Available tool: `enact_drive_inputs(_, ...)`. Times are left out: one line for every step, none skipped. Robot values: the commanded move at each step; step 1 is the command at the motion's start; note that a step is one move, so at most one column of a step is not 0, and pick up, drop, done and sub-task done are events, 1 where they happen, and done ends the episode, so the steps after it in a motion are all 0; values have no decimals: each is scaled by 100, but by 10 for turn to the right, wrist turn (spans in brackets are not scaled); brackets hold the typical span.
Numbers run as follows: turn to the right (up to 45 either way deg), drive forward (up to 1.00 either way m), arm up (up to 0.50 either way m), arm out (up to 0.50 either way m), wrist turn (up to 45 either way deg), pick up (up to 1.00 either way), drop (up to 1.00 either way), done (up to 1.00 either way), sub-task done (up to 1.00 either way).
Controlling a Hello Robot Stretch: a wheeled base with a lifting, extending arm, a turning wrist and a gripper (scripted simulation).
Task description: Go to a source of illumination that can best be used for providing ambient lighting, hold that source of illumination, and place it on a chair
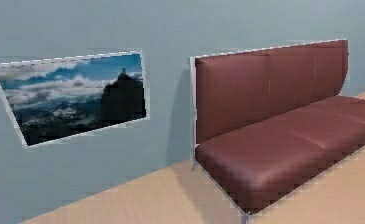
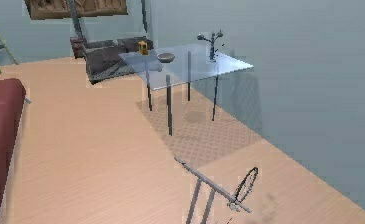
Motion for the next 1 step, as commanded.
enact_drive_inputs(-60,0,0,0,0,0,0,0,0)
